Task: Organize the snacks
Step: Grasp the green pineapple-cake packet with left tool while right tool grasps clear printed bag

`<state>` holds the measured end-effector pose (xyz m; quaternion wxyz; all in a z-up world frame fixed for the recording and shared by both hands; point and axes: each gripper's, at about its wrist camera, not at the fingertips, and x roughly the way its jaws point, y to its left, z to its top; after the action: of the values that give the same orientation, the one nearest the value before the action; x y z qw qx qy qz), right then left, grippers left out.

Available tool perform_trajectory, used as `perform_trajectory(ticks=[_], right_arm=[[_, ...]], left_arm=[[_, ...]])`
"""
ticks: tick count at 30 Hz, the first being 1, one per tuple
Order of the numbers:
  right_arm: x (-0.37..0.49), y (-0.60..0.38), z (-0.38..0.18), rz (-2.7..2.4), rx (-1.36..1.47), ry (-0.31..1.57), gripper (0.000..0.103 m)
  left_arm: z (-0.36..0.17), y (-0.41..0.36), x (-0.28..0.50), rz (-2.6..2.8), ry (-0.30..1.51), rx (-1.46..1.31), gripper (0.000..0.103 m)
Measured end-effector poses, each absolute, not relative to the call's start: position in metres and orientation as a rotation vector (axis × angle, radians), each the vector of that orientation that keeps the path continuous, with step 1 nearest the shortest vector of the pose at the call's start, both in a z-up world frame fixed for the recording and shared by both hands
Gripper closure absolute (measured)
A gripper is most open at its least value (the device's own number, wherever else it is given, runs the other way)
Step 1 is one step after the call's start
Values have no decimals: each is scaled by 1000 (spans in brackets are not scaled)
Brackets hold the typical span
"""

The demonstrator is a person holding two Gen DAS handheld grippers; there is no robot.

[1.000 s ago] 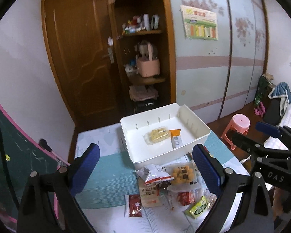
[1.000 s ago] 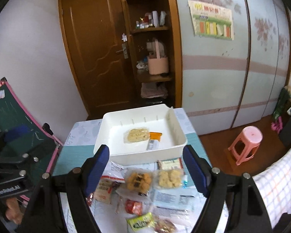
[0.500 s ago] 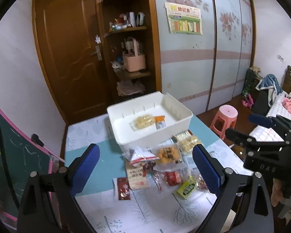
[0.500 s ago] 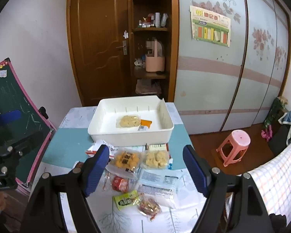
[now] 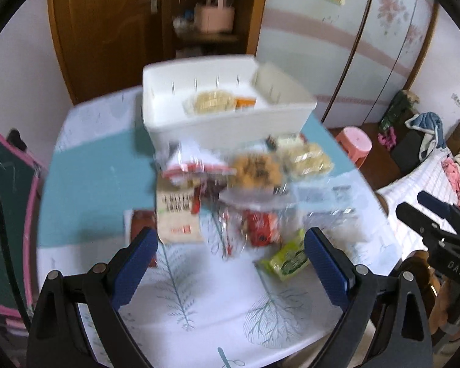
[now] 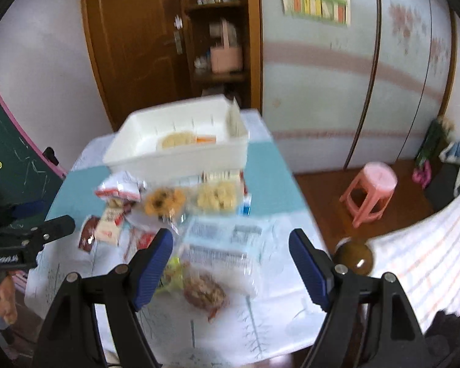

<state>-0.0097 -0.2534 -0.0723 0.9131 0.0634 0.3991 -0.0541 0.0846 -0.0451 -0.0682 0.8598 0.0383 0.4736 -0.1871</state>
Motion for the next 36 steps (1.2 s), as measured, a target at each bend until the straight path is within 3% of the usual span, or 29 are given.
perform_trajectory(ticks=[6,12,18,27,29,30,32,34,36], right_arm=[[-4,-264,-134,-113,164,957,24],[11,-286,-151,-71,290,984,24],[34,-303,-169,-24,388,1018,24],[61,-297,-184,45,412,1033,23],[65,-289,-185,41,366,1034,24],[65,-285,-185,35,328,1032,27],[61,-282,-182,47,315,1007,41],[56,-288,-178,66,360,980,75],[51,-293,-174,79,398,965,84]], left_arm=[[-117,-76,74,-442,1048,210,7],[-142,-122,62,-532,1019,369,7],[-168,-146,67,-593,1076,445,27],[-182,-150,82,-604,1124,423,27],[-182,-151,81,-626,1124,415,41],[-181,-151,81,-639,1127,407,46],[-179,-151,81,-654,1109,415,67],[-178,-150,78,-639,1098,415,67],[-177,-148,76,-624,1095,410,67]])
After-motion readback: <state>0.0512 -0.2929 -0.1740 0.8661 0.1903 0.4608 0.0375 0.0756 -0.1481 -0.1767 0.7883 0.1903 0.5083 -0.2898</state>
